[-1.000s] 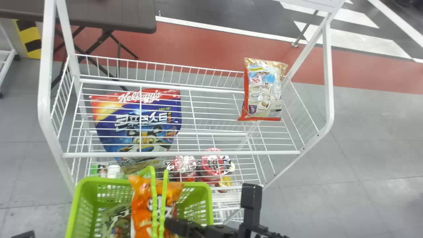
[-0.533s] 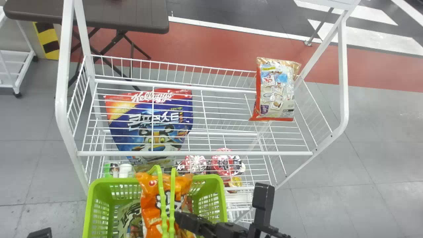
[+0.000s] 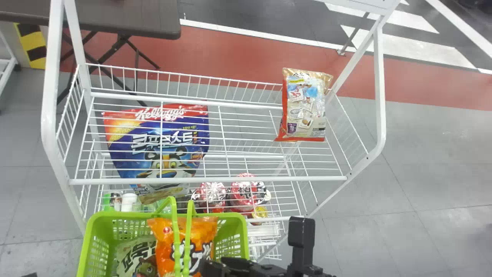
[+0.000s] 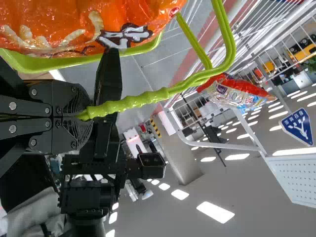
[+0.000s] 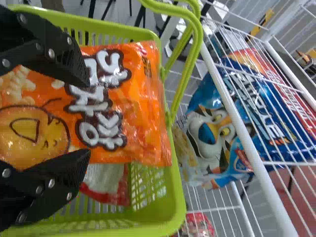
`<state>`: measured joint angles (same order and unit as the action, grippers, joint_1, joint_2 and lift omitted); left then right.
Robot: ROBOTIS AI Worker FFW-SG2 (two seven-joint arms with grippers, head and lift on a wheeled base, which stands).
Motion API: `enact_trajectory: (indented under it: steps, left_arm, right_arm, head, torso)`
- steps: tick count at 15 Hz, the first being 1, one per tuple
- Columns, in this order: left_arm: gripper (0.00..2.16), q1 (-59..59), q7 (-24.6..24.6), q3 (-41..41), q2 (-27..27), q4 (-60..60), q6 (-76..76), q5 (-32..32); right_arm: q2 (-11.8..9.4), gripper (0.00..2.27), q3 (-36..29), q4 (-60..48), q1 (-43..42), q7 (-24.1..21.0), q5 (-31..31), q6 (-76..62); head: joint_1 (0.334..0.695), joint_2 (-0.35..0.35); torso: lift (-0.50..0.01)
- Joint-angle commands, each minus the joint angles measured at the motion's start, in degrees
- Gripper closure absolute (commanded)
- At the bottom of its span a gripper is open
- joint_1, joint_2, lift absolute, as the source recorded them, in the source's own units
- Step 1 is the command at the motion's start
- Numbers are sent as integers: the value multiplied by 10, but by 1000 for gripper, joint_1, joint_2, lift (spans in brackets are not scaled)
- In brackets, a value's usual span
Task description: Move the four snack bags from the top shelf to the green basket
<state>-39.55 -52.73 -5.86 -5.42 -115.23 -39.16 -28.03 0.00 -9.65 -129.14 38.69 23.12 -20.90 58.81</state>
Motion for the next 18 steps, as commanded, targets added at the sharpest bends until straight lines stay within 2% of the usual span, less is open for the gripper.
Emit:
enact_trajectory:
  steps: [1, 4, 7, 10, 12, 14, 18]
  left_arm:
    - [1777, 0, 0, 1, 1, 0, 0, 0]
    - [1777, 1, 1, 0, 2, 1, 0, 3]
    - [1777, 1, 3, -1, 2, 3, 0, 5]
    - [1777, 1, 3, 1, -1, 4, 0, 5]
    - [1777, 3, 4, 1, -5, 4, -2, 4]
    - [1777, 3, 4, 8, -10, 4, -2, 0]
    - [1777, 4, 5, 10, -21, 4, -2, -11]
  right_arm:
    - [1, 63, -14, -2, 1, -8, 5, -40]
    - [1, 63, -22, 6, -13, -33, 16, -202]
    - [1, 63, -22, 68, -104, -80, 66, -325]
    - [1, 63, -27, 153, -222, -122, 123, -355]
    - [1, 63, -34, 195, -280, -142, 157, -365]
    - [1, 66, -44, 224, -318, -183, 180, -365]
    - [0, 66, -96, 296, -388, -200, 220, -362]
  head:
    - [695, -350]
    - [695, -350]
    - [695, -350]
    - [695, -350]
    - [695, -350]
    - [695, -350]
    - [695, -350]
  torso:
    - [0]
    - [0]
    - [0]
    - [0]
    - [0]
    - [0]
    - [0]
